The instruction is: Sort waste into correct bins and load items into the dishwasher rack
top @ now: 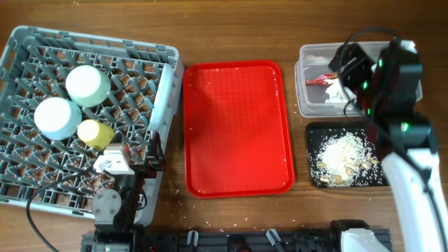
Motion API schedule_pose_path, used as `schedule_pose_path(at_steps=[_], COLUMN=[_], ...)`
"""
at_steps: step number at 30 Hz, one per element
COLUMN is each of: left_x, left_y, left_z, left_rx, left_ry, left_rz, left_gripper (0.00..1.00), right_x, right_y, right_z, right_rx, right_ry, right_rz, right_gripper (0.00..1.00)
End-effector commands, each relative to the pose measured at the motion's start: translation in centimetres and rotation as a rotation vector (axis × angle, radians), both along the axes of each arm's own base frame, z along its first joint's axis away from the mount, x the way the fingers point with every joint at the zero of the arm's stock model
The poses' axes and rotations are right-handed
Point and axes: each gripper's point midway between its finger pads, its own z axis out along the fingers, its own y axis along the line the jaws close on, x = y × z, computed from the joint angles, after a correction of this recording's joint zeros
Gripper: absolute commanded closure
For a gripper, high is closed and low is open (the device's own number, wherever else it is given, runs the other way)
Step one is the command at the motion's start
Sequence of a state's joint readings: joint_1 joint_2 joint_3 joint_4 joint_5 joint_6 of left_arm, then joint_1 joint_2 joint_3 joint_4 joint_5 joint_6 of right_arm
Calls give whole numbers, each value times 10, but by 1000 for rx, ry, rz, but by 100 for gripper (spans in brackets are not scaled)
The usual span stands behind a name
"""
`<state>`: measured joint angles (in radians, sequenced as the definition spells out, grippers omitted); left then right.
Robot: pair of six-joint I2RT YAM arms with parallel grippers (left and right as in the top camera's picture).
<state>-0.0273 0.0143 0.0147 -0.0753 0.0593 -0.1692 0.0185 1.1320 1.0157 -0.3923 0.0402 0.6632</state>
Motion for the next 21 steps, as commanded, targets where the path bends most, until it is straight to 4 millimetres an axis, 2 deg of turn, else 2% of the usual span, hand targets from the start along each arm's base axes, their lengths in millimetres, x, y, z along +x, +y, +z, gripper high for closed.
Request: schedule_pose_path(at_steps=[1,6,10,13,21], left_x=[0,0,0,0,0], left_y=[1,1,1,1,1], left_z=[-2,-2,-2,-2,-2], left_rx=[10,10,10,10,10], left_ry=[-2,-2,-1,-2,-1], left_rz=[6,6,6,6,6], left_gripper=[0,0,0,0,0], right_x=[-29,-80,-105,-119,-131], right_y=[24,24,25,27,27], right_z=[-23,-48,-49,-45,-64], right_rx=[-40,-105,-128,-132,-162], right_ry=[-106,-272,-369,-447,-525], right_rz=[176,201,209,219,223], right_gripper=[0,0,0,0,0])
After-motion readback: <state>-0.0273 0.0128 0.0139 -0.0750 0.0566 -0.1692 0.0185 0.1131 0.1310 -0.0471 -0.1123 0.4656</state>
